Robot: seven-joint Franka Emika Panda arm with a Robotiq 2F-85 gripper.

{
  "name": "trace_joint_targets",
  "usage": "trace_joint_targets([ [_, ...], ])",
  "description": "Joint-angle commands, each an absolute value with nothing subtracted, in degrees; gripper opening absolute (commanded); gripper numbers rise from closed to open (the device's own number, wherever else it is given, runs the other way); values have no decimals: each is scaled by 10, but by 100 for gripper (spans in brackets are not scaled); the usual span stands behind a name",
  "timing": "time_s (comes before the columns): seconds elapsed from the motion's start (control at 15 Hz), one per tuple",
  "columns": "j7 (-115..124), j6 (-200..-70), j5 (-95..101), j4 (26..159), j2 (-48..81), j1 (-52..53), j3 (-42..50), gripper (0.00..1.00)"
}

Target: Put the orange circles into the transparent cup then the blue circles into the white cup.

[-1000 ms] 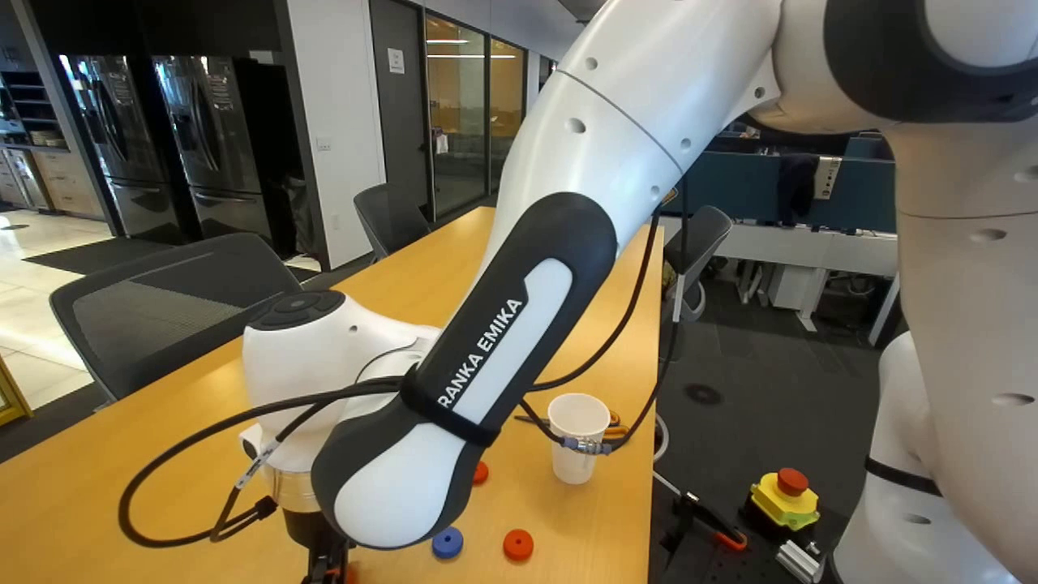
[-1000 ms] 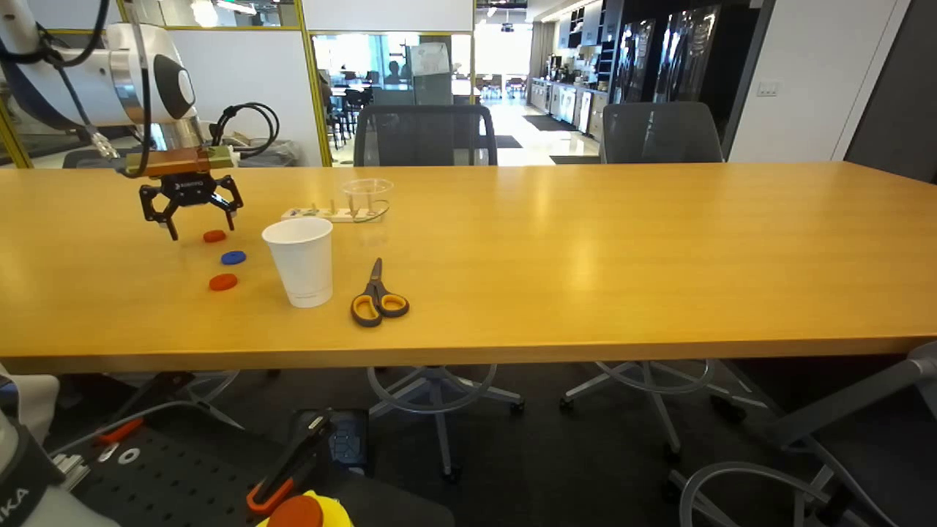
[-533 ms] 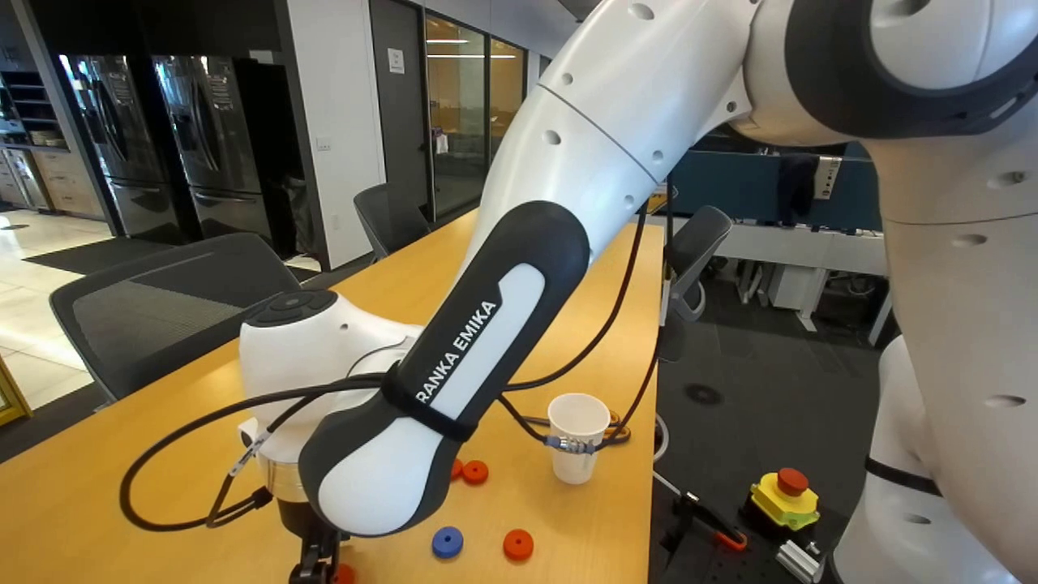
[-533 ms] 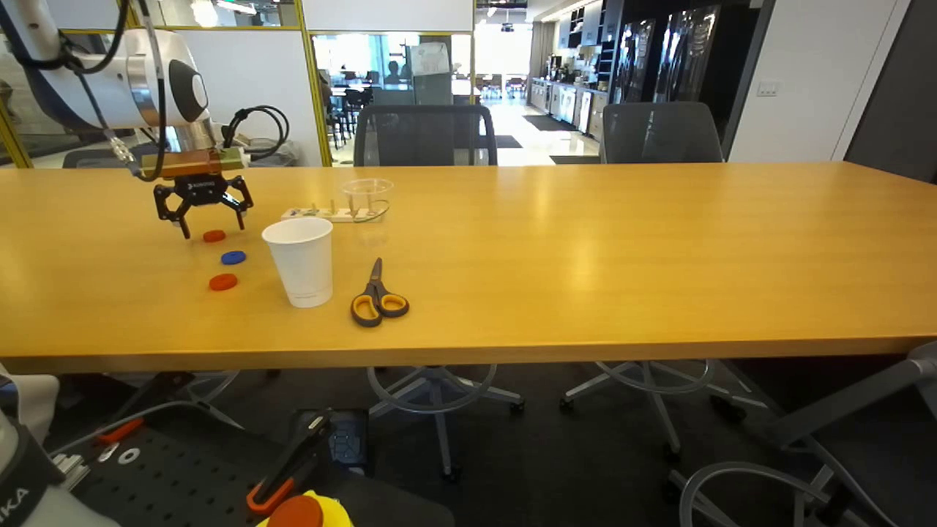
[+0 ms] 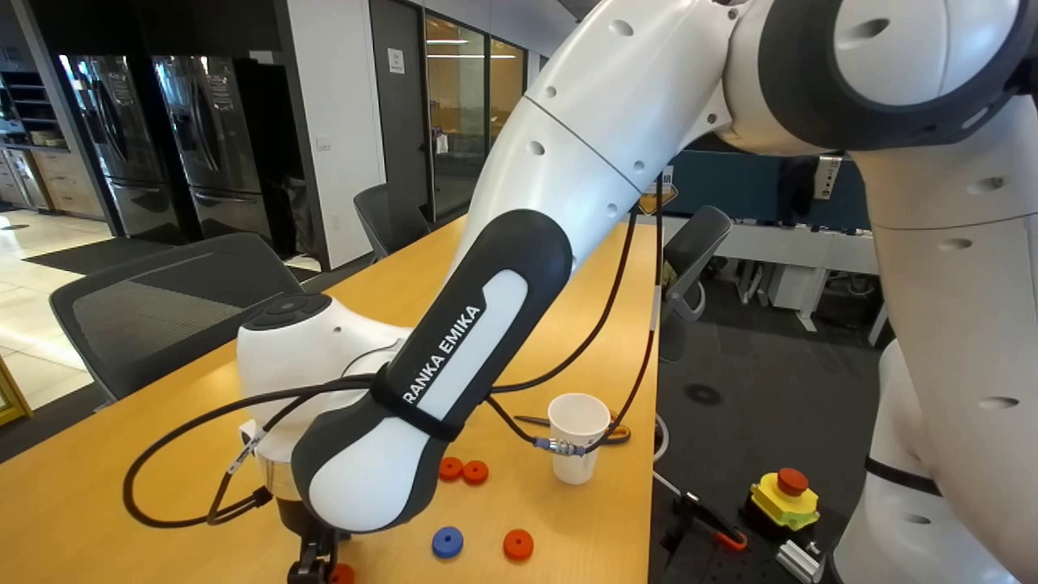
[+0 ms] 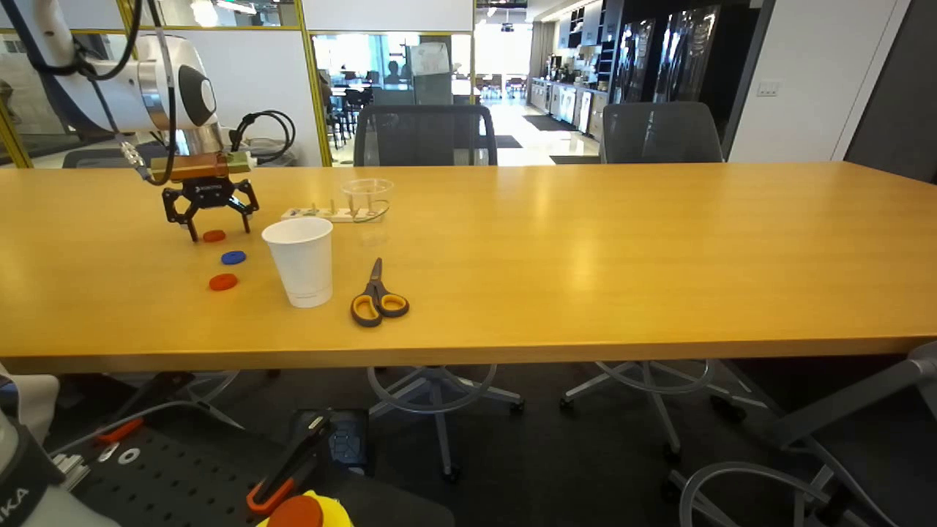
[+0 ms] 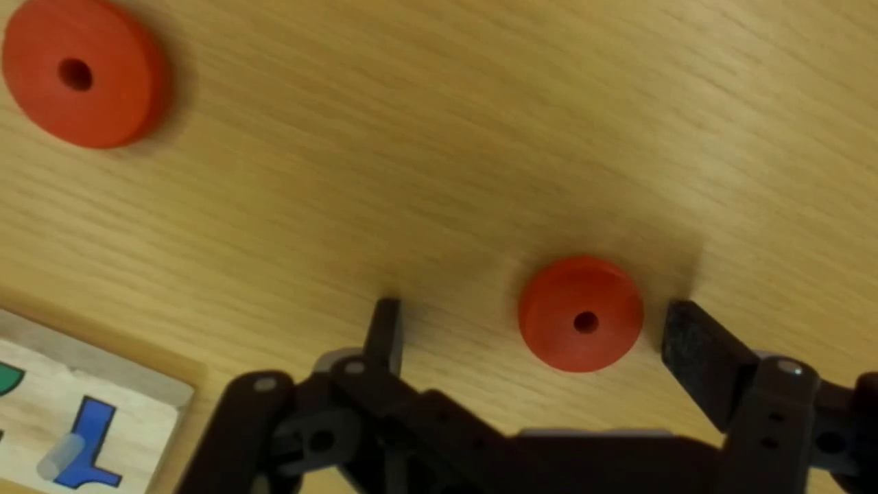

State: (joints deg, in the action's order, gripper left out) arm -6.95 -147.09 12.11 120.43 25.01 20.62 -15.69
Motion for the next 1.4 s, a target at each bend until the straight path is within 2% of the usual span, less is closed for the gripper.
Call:
trace_joint_targets([
  [0.0, -64, -1451, 124, 1183, 253, 211, -152, 66],
  [0.33, -55, -1417, 132, 1171, 247, 214, -146, 27],
  [0.47, -51, -1407, 138, 1168, 245, 215, -140, 16],
  [0.53, -48, -1405, 141, 1167, 244, 216, -137, 18],
  [1.33, 42, -1398, 216, 1164, 155, 178, -50, 18],
])
